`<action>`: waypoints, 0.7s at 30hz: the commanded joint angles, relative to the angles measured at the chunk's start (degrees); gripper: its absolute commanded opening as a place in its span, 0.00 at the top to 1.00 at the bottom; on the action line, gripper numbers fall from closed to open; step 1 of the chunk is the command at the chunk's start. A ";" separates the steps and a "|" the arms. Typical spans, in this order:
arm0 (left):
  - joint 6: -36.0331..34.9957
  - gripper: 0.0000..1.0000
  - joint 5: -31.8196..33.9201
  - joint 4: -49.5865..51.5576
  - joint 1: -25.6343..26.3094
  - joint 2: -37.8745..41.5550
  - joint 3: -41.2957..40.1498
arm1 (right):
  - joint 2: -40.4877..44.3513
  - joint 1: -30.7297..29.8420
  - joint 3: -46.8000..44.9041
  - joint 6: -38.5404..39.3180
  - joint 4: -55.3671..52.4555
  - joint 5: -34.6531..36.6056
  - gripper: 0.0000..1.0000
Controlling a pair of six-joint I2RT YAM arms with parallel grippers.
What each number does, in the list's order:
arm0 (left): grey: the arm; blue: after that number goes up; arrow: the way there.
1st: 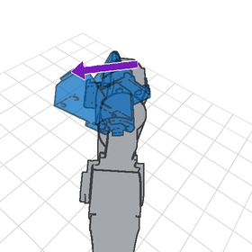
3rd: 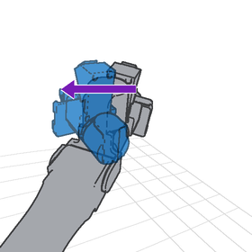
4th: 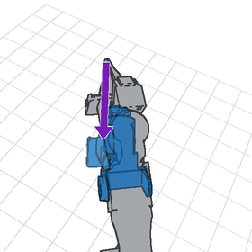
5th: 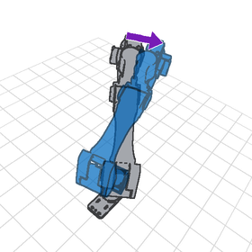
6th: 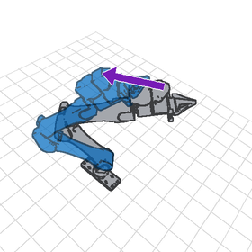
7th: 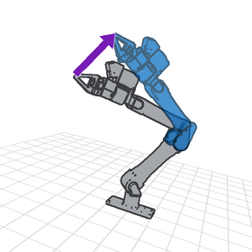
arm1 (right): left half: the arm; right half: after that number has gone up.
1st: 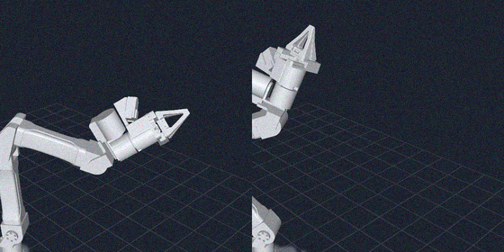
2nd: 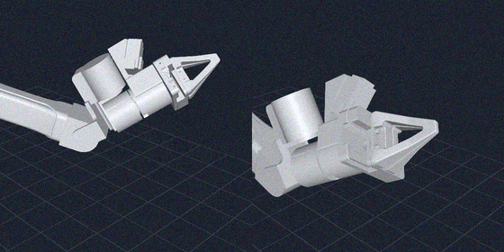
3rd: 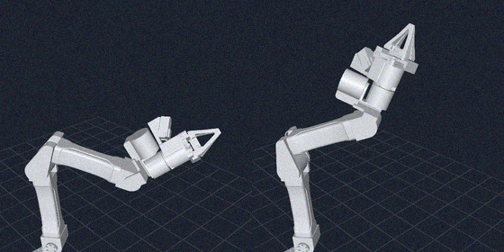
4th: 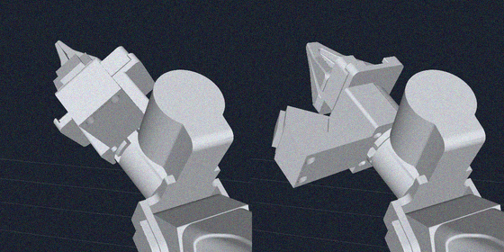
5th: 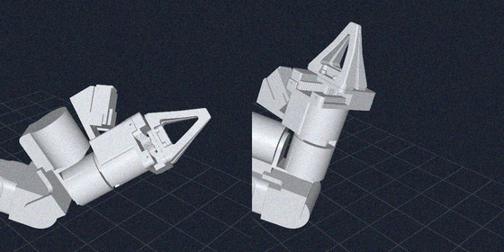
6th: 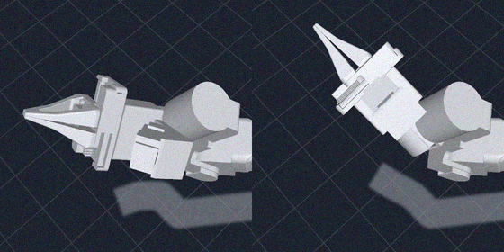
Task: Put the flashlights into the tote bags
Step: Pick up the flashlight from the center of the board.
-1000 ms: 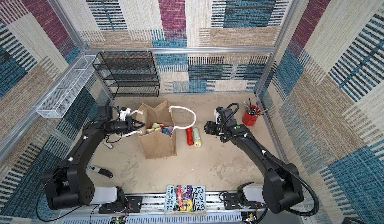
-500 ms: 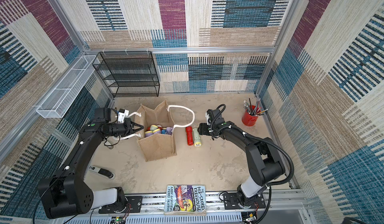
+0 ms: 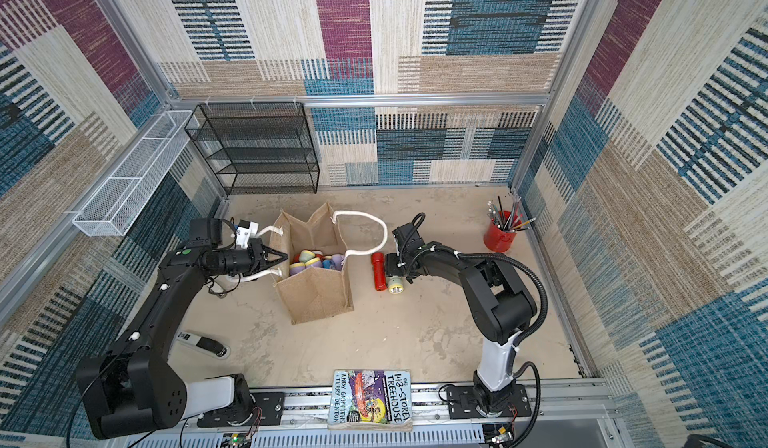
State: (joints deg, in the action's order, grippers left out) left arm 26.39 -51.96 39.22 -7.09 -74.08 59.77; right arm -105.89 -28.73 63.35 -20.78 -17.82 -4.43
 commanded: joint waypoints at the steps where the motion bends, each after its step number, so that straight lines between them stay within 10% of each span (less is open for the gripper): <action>1: -1.17 0.94 -0.67 0.77 -0.02 0.52 -0.35 | -2.21 -0.57 1.13 0.25 -1.40 3.76 0.37; 21: -2.39 0.95 2.54 9.61 0.24 3.88 0.53 | -4.54 -5.45 4.63 -4.12 -10.12 9.79 0.66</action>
State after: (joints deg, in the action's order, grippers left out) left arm 23.46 -49.17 46.13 -6.85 -71.53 60.49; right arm -111.68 -34.00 69.38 -21.39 -18.24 8.01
